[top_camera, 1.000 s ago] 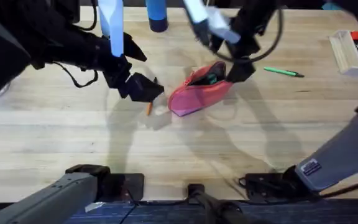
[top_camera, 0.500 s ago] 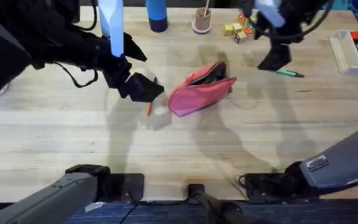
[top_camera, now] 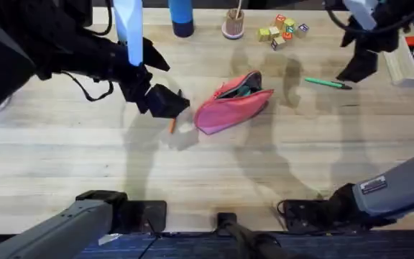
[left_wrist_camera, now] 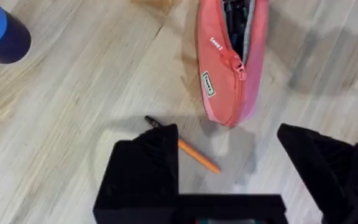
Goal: Unzip the bag, pick up the pens from the table one at a time and place them inside, then zip the bag closed.
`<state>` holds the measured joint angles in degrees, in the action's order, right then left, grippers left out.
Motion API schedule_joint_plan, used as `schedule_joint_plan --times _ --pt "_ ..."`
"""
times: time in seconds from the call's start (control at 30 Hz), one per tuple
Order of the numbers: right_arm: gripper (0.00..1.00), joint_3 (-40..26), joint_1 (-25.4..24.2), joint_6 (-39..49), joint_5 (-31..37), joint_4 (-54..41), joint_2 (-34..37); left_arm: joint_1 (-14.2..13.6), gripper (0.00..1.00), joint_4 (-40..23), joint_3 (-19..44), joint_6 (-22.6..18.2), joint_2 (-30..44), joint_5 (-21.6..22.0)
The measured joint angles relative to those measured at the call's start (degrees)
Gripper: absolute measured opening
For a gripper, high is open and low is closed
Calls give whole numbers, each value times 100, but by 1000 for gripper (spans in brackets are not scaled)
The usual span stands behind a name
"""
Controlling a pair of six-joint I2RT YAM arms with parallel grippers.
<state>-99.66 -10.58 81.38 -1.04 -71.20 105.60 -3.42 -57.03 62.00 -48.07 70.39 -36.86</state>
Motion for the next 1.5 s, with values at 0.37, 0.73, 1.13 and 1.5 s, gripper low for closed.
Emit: schedule_joint_plan --times 0.37,0.73,1.13,1.5 --pt "996 0 -394 2 17 211 361 0 993 1 0 1 0 0" --pt "996 0 -394 2 17 564 1004 0 994 0 0 2 0 0" --pt "996 -3 -394 1 27 644 1823 0 993 2 0 2 0 0" --pt "516 -9 -394 -17 35 716 1838 0 993 135 0 0 0 0"
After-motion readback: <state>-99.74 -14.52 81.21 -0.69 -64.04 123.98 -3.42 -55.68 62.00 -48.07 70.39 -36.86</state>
